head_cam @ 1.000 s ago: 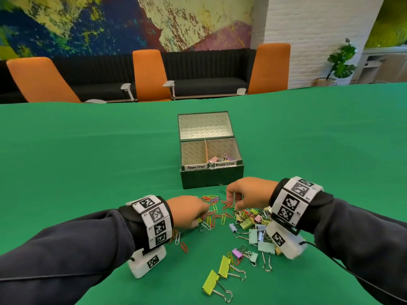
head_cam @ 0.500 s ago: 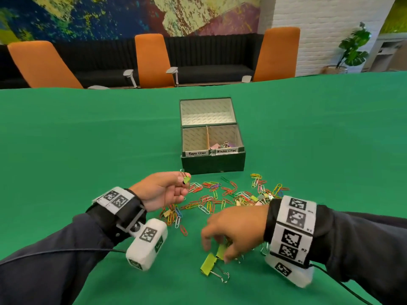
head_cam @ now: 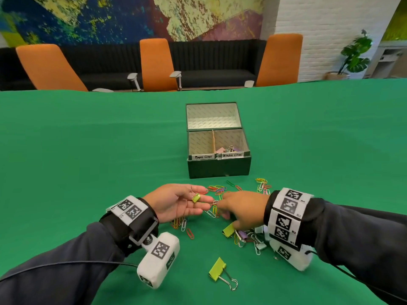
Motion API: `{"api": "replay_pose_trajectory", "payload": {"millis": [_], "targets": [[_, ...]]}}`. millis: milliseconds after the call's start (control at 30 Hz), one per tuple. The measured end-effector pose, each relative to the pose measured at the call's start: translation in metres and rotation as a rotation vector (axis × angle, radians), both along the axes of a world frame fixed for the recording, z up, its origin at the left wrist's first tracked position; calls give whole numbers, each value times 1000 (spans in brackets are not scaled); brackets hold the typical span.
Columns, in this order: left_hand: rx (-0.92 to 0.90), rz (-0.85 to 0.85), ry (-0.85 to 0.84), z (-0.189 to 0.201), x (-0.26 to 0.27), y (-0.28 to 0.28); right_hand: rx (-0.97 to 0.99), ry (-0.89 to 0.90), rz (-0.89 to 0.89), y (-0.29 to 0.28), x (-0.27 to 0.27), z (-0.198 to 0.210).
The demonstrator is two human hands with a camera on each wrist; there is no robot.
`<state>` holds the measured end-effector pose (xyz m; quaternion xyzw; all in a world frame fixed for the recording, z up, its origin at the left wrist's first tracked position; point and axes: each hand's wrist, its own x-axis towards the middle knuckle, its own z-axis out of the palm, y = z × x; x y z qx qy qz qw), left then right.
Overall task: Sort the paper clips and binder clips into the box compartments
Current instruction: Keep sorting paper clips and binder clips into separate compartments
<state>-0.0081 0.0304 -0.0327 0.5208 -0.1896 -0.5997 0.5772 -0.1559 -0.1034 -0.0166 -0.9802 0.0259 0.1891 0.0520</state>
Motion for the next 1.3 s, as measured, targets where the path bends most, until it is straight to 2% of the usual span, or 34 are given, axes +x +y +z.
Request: {"api": "replay_pose_trajectory", "payload": {"millis": [200,400,533,600,700,800,900,1033,1300], "targets": [[0,-28,-196,0,-3,-4,-3,14,42,10,-5,-9],[2,-45,-306,-3,-8,-5,-68,71,16,13,0,-6],[20,-15,-376,-1,-5,-5,-125,8,1,12,0,-3],[29,0,-395,-2,-3,-5,-91,-38,-33,8,1,-2],[40,11,-403,-3,-4,-6,97,-152,-122,-6,4,1],[37,0,-406,-4,-6,-9,361,-328,-304,-26,8,4],[50,-21,-406,-5,-9,-12,605,-370,-455,-42,8,2],[51,-13,-400,-4,-14,-22,898,-380,-529,-57,7,1],[25,45,-477,29,-18,-59,1263,-532,-578,-85,5,15]]}}
